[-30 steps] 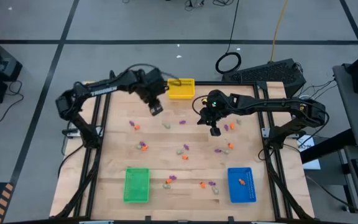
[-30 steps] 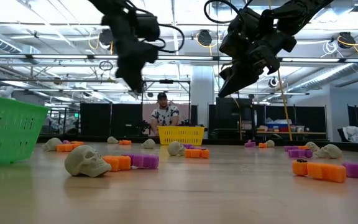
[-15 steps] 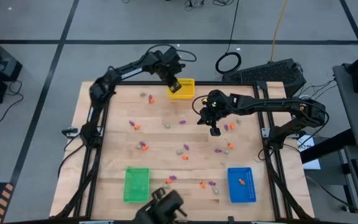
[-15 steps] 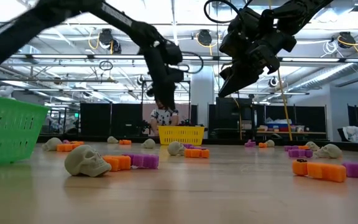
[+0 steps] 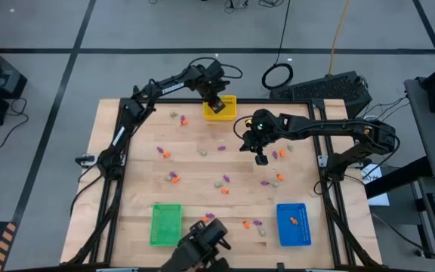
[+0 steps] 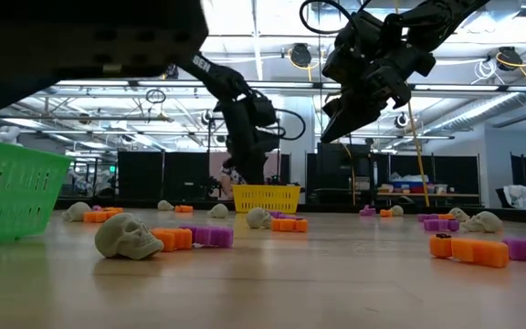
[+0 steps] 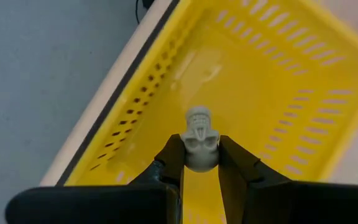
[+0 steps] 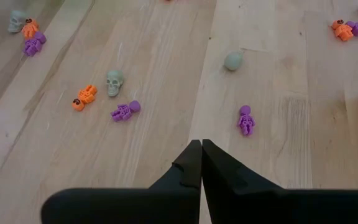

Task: Sort Halloween decoration
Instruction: Put the gray skull toy into the yellow bin

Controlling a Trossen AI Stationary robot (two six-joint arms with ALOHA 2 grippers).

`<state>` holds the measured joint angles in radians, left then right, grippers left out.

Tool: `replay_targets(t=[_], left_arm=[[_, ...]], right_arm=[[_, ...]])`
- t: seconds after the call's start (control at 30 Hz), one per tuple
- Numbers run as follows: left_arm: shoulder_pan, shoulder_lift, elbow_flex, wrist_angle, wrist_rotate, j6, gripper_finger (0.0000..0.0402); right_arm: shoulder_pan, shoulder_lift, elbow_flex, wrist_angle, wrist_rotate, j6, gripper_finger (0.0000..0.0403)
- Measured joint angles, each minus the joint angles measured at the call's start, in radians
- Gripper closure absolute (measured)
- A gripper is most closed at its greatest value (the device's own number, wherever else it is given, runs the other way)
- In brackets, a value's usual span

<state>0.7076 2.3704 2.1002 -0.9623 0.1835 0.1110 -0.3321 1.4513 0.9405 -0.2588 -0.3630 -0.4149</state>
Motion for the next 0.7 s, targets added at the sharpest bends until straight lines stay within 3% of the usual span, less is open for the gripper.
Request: replay_targets(t=[0.57, 0.7], left_arm=[[0.003, 0.008, -0.009, -0.025, 0.002, 0.031, 0.0348], [-0.001, 0.008, -0.009, -0.024, 0.002, 0.031, 0.0317]], right_arm=[[0.000, 0.000, 0.000, 0.000, 0.000, 0.001, 0.0403], [0.000, 0.000, 0.000, 0.000, 0.000, 0.000, 0.0403]])
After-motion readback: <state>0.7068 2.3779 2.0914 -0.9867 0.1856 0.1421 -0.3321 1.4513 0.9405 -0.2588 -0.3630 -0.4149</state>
